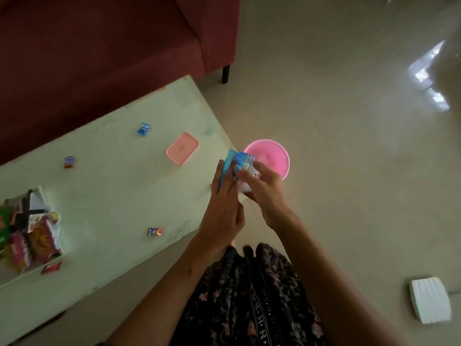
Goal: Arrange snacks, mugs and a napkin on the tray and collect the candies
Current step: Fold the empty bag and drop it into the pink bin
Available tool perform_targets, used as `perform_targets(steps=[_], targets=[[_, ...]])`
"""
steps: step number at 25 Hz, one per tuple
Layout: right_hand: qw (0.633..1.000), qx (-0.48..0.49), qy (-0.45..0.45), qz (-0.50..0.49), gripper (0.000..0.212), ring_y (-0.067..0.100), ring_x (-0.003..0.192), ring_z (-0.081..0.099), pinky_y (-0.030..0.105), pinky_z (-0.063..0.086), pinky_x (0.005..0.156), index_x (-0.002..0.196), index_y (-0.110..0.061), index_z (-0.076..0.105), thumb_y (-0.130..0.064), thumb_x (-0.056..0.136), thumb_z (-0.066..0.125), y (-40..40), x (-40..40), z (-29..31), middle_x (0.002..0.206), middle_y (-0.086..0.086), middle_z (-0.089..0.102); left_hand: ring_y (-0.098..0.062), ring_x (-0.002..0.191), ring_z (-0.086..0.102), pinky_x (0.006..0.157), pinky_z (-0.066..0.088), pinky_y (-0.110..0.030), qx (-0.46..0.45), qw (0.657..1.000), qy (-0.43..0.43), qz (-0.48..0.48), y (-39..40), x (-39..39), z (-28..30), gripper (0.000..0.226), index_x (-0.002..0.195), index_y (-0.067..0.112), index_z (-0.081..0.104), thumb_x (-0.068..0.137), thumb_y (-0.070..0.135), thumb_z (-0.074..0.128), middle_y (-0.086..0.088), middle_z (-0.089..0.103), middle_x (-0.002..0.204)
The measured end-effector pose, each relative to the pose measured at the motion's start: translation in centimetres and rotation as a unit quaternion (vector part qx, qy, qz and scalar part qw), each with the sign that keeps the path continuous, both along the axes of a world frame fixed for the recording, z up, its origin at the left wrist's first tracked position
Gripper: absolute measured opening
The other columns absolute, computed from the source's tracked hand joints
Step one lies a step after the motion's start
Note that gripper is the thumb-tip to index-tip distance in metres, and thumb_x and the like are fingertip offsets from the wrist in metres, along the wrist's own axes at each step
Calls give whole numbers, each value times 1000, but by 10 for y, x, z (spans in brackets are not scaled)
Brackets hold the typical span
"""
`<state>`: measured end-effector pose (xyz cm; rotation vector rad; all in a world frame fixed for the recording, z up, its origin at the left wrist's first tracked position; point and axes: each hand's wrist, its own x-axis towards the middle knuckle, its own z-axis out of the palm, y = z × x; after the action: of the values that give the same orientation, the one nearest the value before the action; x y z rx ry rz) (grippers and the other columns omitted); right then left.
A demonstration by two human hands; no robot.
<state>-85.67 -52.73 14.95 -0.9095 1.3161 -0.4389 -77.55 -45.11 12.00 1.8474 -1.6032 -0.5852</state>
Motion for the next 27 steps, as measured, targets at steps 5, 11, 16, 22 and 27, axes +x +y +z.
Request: perform_targets(steps=[5, 11, 16, 22, 27], targets=[[992, 61, 10, -110, 17, 19, 68, 72, 30, 58, 59, 89, -27, 69, -12, 82, 68, -37, -18, -73, 85, 9, 72, -14, 124, 46, 86, 42, -6, 19, 987, 132, 85, -45, 2, -38, 38, 113, 15, 37, 84, 9, 62, -17, 34, 145], [983, 55, 154, -80, 15, 21, 63, 68, 30, 58, 47, 83, -10, 64, -1, 75, 73, -110, -35, -154, 93, 13, 69, -7, 108, 50, 90, 42, -8, 115, 969, 153, 155, -106, -11, -107, 43, 102, 7, 56, 66, -2, 76, -7, 60, 117], [951, -46, 269, -145, 22, 13, 62, 62, 11, 51, 50, 71, -15, 61, 7, 70, 66, -148, -40, -225, 68, -8, 61, -12, 96, 61, 75, 44, 0, 141, 935, 219, 242, -158, -19, -170, 29, 98, 5, 60, 74, -12, 57, -8, 65, 107], [940, -93, 316, -92, 27, 26, 100, 61, 20, 45, 84, 93, -6, 71, 8, 77, 53, -160, -46, -309, 113, 12, 63, -7, 93, 62, 71, 49, -5, 152, 903, 266, 303, -197, -22, -224, 22, 98, 12, 57, 80, -2, 54, 1, 64, 100], [948, -162, 272, -25, 34, 22, 108, 47, -5, 28, 88, 105, -4, 65, 12, 81, 48, -164, -37, -350, 128, 18, 43, -12, 96, 63, 75, 48, -6, 152, 887, 294, 322, -217, -28, -252, 25, 102, 7, 57, 80, -5, 53, -5, 64, 103]])
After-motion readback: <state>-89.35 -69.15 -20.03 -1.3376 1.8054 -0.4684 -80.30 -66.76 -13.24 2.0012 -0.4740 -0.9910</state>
